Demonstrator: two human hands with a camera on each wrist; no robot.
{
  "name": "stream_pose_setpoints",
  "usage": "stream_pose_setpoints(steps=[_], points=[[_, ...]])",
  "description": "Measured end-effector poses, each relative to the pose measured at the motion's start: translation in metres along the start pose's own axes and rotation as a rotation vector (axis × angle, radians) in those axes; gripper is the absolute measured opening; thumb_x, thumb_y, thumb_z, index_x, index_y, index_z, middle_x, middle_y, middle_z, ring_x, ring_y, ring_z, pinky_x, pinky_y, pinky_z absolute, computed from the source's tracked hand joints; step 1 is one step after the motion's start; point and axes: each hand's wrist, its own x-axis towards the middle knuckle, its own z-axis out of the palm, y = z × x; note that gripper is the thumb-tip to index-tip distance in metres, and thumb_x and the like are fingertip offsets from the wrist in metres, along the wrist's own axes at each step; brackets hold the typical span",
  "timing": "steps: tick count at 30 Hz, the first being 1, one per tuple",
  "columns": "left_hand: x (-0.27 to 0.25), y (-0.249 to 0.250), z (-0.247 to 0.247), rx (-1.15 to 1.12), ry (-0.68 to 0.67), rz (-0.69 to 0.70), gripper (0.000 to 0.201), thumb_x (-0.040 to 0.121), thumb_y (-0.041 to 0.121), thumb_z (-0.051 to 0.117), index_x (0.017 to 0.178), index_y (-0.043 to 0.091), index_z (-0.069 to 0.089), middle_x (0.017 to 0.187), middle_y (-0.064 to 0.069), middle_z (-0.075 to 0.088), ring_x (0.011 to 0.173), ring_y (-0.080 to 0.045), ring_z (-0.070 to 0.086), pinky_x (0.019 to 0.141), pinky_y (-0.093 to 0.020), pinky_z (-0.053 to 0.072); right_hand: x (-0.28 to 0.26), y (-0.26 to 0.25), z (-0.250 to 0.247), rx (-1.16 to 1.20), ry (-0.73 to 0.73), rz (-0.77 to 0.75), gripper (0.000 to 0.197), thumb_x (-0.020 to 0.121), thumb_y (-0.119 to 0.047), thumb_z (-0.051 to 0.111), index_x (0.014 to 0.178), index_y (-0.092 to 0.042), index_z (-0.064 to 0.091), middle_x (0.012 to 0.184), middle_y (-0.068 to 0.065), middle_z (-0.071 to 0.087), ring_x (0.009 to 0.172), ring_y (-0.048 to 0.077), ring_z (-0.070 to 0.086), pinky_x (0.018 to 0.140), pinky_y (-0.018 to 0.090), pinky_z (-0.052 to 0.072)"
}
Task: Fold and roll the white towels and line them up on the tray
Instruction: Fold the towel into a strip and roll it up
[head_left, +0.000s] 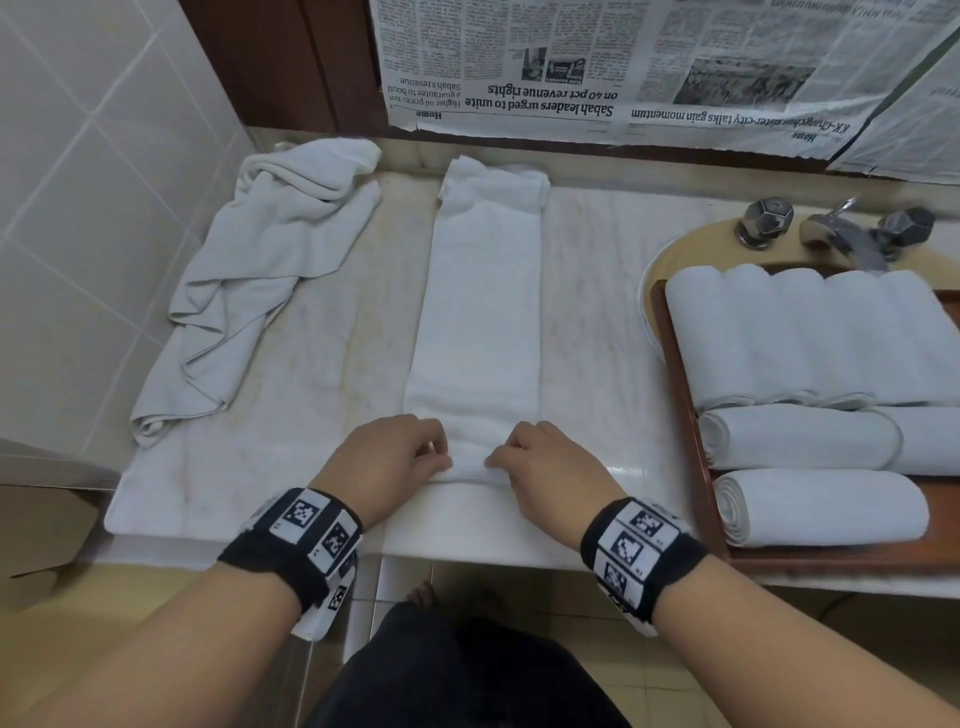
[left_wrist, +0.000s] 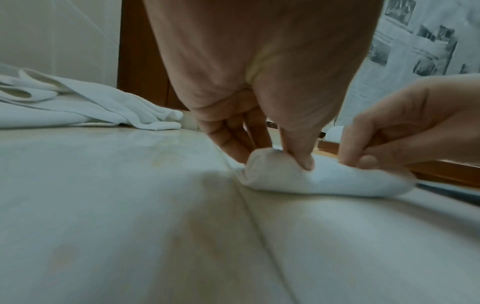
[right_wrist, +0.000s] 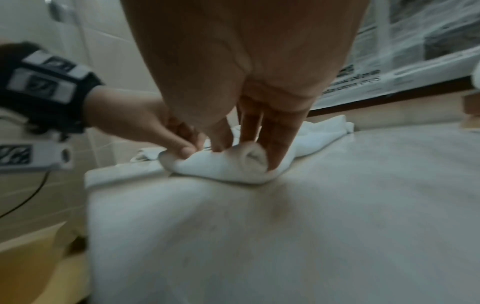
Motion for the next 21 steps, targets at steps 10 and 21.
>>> stream_pose_setpoints(steps=[10, 21], points=[[-0.016, 0.007, 0.032, 0.386, 0.259, 0.073, 0.029, 0.083, 0.044, 0.078, 0.102, 0.022, 0.073, 0.104, -0.003, 0.063, 0.094, -0.030, 0.057, 0.075, -0.044, 0.048, 0.006, -0.003, 0.019, -0.234, 0.234, 0.034, 0.037, 0.066, -0.001, 0.065, 0.099, -0.016, 0.070, 0.095, 0.003, 0.053, 0.089, 0.026, 0.048, 0.069, 0.035, 0.038], [0.024, -0.021, -0.008, 0.121, 0.024, 0.176, 0.032, 0.102, 0.044, 0.053, 0.104, 0.023, 0.077, 0.094, 0.005, 0.058, 0.089, -0.019, 0.052, 0.079, -0.038, 0.048, 0.028, 0.024, -0.026, 0.401, 0.021, 0.161, 0.007, 0.098, -0.028, 0.061, 0.104, -0.032, 0.062, 0.096, -0.009, 0.064, 0.090, 0.010, 0.059, 0.087, 0.036, 0.050]])
